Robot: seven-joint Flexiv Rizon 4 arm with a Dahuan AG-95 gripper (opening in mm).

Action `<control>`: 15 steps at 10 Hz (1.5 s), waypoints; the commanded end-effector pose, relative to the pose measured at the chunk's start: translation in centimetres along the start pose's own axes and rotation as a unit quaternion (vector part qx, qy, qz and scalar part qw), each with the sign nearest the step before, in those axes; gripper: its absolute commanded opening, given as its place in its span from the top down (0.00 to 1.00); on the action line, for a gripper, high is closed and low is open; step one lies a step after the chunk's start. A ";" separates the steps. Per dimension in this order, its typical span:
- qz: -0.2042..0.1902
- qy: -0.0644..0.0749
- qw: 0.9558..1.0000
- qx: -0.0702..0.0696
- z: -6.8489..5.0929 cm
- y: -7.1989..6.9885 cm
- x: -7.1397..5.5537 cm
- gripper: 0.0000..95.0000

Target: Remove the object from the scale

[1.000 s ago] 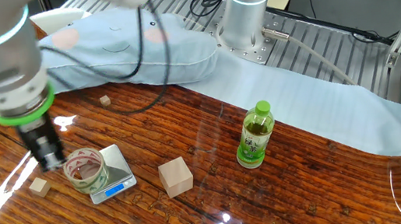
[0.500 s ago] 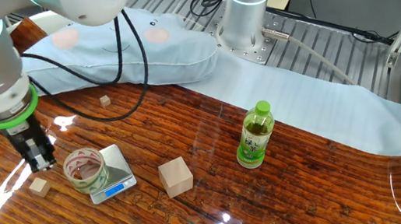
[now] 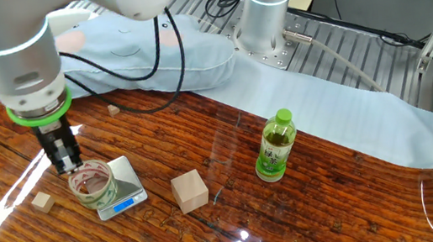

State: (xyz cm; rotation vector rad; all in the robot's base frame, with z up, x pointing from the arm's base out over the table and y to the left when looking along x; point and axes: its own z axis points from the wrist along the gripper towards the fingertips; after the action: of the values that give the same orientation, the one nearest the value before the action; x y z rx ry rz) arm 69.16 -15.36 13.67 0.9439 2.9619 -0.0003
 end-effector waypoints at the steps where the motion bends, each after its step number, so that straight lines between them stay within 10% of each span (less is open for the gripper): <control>1: 0.000 -0.004 1.000 0.001 0.5 -0.2 0.2 1.00; 10: -0.004 -0.031 0.999 -0.017 3.6 0.8 1.1 1.00; 13: -0.055 0.010 0.998 -0.037 3.5 0.9 1.2 1.00; 15: -0.057 0.037 0.997 -0.023 3.5 0.9 1.3 1.00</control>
State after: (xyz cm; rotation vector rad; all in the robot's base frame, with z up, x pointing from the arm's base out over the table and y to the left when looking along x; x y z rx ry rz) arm 68.70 -14.05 10.21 0.7490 3.0102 0.1049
